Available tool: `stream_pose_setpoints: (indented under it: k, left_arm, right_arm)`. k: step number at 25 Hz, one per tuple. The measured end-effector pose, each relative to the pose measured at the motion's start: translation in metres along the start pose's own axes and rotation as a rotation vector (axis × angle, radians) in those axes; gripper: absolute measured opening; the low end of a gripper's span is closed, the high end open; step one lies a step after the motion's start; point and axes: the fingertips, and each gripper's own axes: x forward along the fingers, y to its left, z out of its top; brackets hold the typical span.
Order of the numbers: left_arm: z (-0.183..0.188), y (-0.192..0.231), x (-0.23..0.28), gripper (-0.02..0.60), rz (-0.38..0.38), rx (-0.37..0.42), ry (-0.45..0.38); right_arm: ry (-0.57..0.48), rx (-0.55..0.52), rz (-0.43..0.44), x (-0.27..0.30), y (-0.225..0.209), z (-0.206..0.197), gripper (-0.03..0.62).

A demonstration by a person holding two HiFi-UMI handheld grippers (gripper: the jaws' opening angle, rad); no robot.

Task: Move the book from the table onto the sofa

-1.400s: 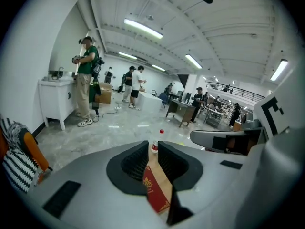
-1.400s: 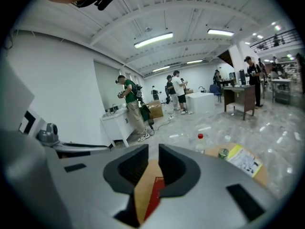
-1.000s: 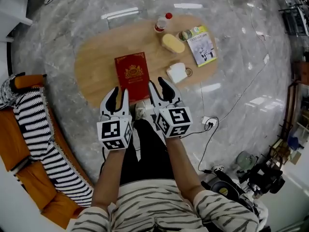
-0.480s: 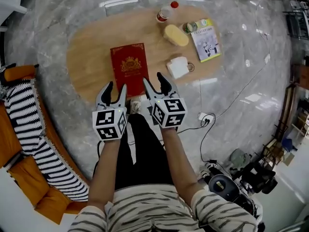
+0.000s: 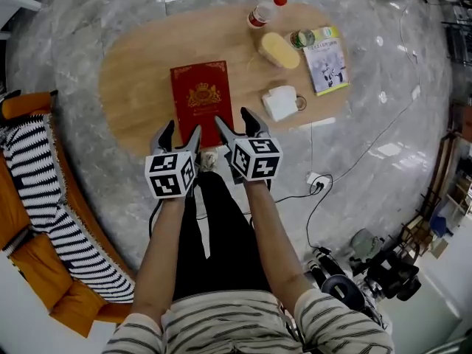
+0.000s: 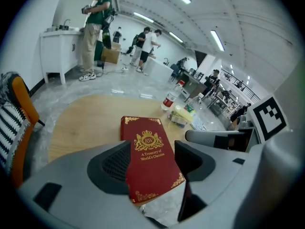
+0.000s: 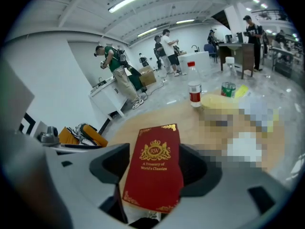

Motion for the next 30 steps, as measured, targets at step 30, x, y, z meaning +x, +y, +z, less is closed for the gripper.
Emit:
stream_pose_setpoints:
  k: [30]
  left_arm:
    - [-0.089, 0.050, 0.099, 0.359, -0.074, -0.141, 0.219]
  right_arm:
    - [0.268, 0.098, 0.125, 0.098, -0.037, -0.091, 0.362]
